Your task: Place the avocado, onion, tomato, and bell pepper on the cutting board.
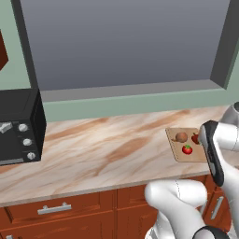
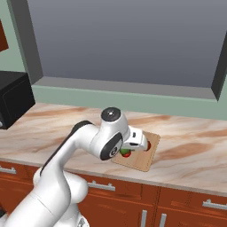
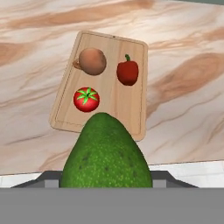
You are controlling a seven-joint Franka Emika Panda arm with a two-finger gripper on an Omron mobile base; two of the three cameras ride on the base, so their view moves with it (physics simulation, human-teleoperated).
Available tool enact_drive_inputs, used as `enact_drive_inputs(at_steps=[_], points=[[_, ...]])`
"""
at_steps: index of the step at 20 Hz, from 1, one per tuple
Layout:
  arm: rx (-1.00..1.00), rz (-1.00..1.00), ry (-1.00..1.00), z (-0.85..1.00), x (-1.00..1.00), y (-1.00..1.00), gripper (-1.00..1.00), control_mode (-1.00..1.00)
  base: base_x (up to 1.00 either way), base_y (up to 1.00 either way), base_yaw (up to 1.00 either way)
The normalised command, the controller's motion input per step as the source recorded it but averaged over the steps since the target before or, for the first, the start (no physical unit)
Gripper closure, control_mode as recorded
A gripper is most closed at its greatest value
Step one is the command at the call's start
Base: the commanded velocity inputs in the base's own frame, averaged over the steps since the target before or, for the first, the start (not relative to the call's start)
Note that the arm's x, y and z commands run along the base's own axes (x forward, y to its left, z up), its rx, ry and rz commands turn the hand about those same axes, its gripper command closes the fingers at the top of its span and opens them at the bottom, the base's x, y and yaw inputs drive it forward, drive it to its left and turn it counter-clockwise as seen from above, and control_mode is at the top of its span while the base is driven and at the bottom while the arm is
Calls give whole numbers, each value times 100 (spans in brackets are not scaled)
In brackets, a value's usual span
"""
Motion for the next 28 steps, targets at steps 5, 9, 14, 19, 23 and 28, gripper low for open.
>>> enact_drive_inputs(at_steps=[5,9,14,19,23,28], points=[[7,0,2,-33,27,-20,100,-100,0,0,0],[5,0,1,-21,31,-20,100,-100,0,0,0],[2,0,4,-19,34,-14,100,-100,0,0,0],[0,0,6,-31,25,-13,100,-100,0,0,0],[0,0,6,-38,17,-10,100,-100,0,0,0],[1,0,2,-26,23,-3,100,-100,0,0,0]])
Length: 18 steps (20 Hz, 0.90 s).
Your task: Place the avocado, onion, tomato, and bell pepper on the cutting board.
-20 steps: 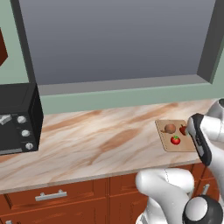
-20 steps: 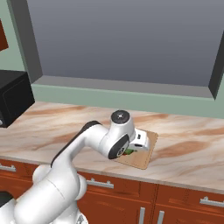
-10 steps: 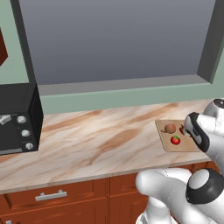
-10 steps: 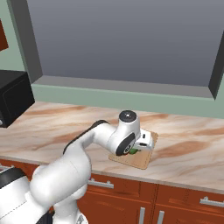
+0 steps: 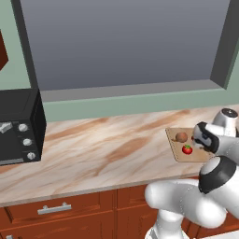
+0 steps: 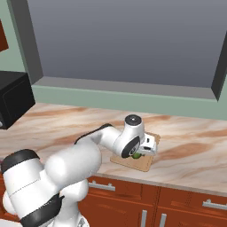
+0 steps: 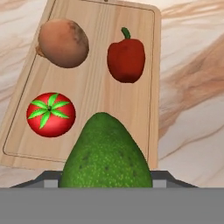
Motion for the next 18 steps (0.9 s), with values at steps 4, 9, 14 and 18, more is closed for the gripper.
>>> enact_drive_inputs(at_steps=[4,9,14,18], points=[[4,0,1,-17,24,-3,100,-100,0,0,0],[5,0,1,-22,17,-9,100,-100,0,0,0],[5,0,4,-27,20,-9,100,-100,0,0,0],[5,0,4,-25,17,-10,100,-100,0,0,0]])
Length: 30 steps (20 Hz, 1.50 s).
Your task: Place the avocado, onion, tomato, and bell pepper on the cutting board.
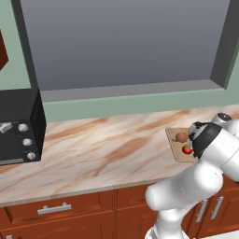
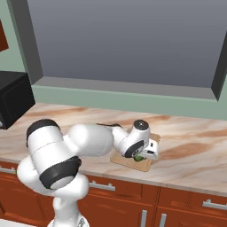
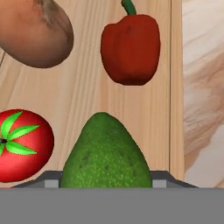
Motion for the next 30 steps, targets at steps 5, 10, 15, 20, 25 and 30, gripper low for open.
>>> enact_drive_inputs(at_steps=[5,10,15,20,25,30], points=[[4,0,5,-30,14,-10,100,-100,0,0,0],[4,0,5,-30,12,-10,100,-100,0,0,0],[2,0,5,-29,3,-2,-100,-100,0,0,0],[1,0,2,-12,1,0,-100,-100,0,0,0],[0,0,0,-2,0,0,-100,-100,0,0,0],[0,0,0,1,0,2,-100,-100,0,0,0]])
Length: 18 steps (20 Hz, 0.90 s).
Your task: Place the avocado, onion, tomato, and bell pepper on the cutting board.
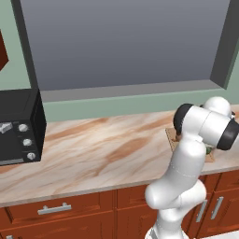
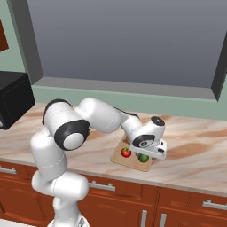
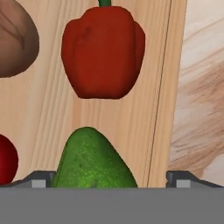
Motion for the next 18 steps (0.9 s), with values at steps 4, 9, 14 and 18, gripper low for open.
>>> enact_drive_inputs(at_steps=[4,9,14,18], points=[[0,0,0,27,0,13,-100,-100,0,0,0],[0,0,0,39,0,20,-100,-100,0,0,0],[0,0,-6,54,-19,40,-100,-100,0,0,0],[-5,0,-14,64,-40,83,-100,-100,0,0,0]])
